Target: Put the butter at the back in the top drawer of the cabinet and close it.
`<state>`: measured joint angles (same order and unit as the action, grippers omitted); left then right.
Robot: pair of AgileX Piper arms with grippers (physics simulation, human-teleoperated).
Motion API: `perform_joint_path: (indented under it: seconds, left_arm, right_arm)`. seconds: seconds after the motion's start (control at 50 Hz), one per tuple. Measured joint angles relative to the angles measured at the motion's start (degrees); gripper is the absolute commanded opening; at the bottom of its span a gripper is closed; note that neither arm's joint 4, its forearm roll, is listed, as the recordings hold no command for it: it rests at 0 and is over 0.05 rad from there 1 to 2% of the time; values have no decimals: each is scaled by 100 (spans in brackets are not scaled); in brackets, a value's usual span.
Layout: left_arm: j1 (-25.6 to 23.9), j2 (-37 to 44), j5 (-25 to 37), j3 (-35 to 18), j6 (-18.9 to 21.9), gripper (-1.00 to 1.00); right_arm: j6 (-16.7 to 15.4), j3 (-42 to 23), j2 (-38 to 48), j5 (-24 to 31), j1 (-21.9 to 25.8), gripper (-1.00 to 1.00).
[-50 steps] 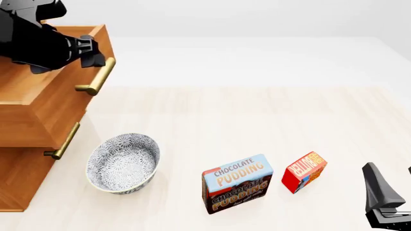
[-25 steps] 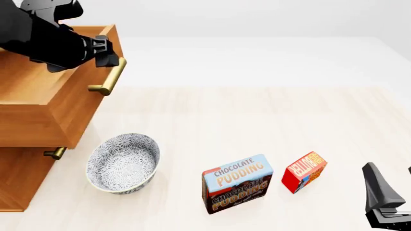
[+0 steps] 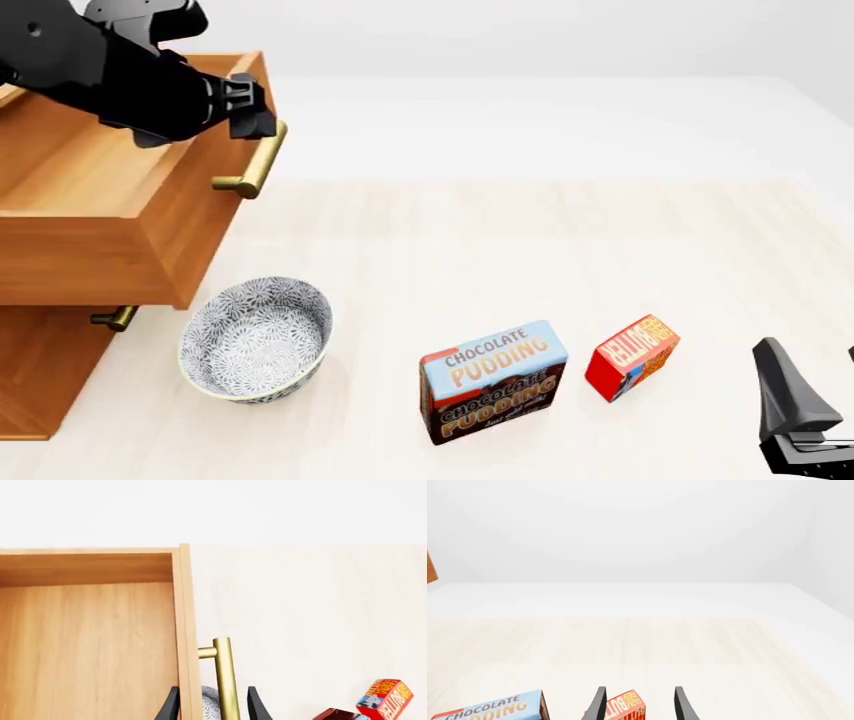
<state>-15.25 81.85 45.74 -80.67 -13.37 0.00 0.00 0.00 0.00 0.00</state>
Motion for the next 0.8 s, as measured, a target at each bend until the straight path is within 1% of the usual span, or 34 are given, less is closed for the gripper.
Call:
perform_joint_path:
  seconds: [0.14, 0.58, 0.8]
  left_arm:
    - [-115, 88, -11, -80, -36, 100]
    - [-201, 145, 72, -166, -269, 100]
    - [-221, 208, 244, -298, -243, 100]
  right_arm:
    - [0, 0, 0, 0, 0, 100]
    - [0, 0, 0, 0, 0, 100]
    - [0, 0, 0, 0, 0, 100]
